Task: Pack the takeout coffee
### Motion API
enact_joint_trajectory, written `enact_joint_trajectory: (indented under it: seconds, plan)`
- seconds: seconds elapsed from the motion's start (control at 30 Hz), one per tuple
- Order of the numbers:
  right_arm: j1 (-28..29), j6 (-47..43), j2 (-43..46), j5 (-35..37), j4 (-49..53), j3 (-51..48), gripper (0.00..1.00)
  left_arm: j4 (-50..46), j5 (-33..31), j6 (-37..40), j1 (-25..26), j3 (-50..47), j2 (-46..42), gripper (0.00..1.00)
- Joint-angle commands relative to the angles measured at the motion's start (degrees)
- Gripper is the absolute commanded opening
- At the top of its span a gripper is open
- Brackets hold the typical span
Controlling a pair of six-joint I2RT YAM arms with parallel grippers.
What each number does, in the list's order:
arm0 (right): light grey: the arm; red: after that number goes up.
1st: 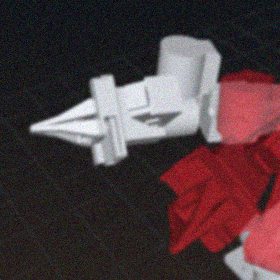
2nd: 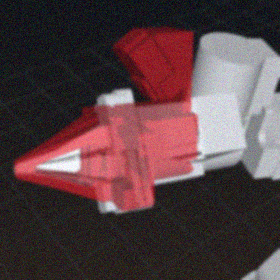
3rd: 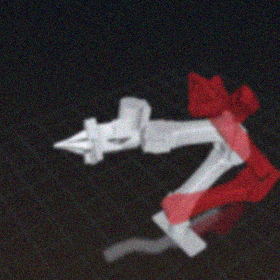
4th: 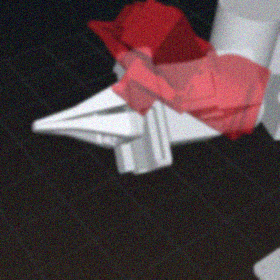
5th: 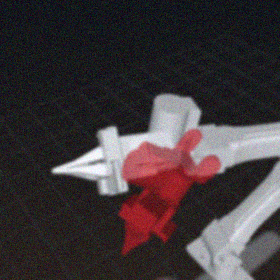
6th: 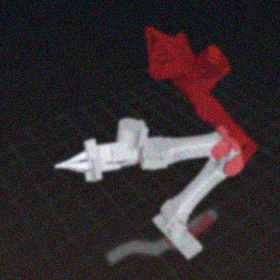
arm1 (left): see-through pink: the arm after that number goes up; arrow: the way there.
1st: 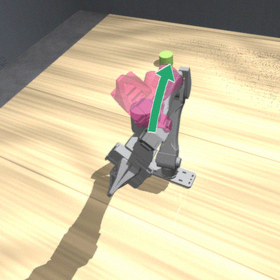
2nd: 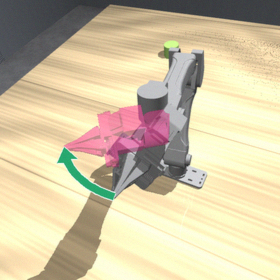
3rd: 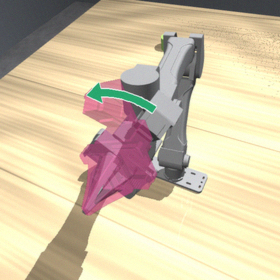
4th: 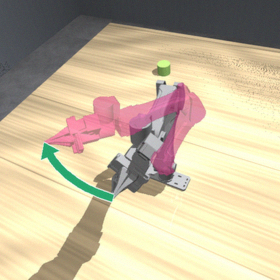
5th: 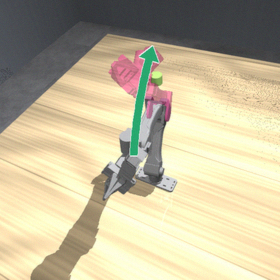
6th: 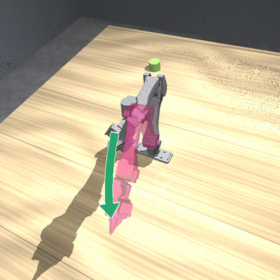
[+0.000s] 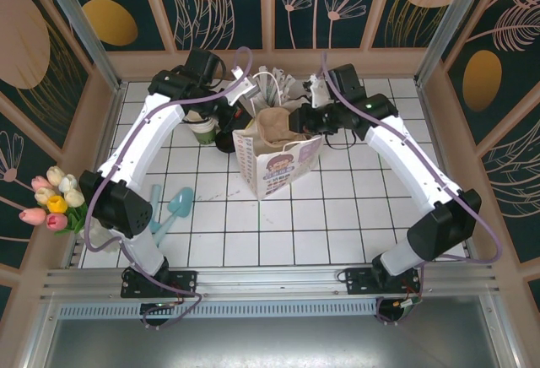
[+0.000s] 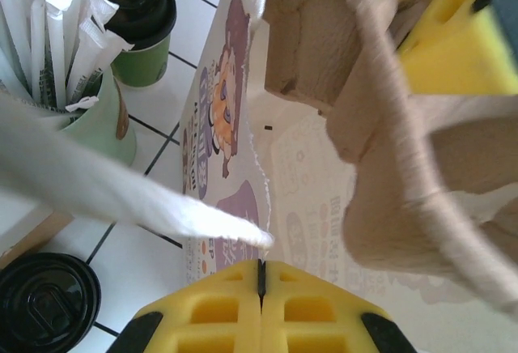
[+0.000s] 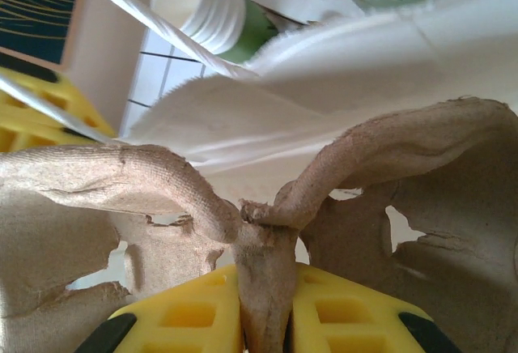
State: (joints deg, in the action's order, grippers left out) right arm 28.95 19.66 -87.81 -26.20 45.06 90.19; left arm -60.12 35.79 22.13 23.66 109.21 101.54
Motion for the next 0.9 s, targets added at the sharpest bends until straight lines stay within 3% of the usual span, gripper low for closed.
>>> enact_joint_trajectory:
  seconds: [0.0, 0.27, 0.87]
  plan:
    - [1.8, -0.2, -1.8, 6.1, 3.0, 0.9, 0.18, 1.3, 2.6, -1.7, -0.2, 2.3, 0.5, 0.04]
    - [5.0, -0.1, -5.8, 14.5, 7.9, 3.9, 0.18, 4.1, 4.1, -5.2, -0.2, 1.9, 0.3, 0.05]
    - [8.9, -4.5, -11.0, 15.6, 16.2, 10.3, 0.18, 12.2, 1.7, -16.2, -0.1, 0.3, -0.4, 0.04]
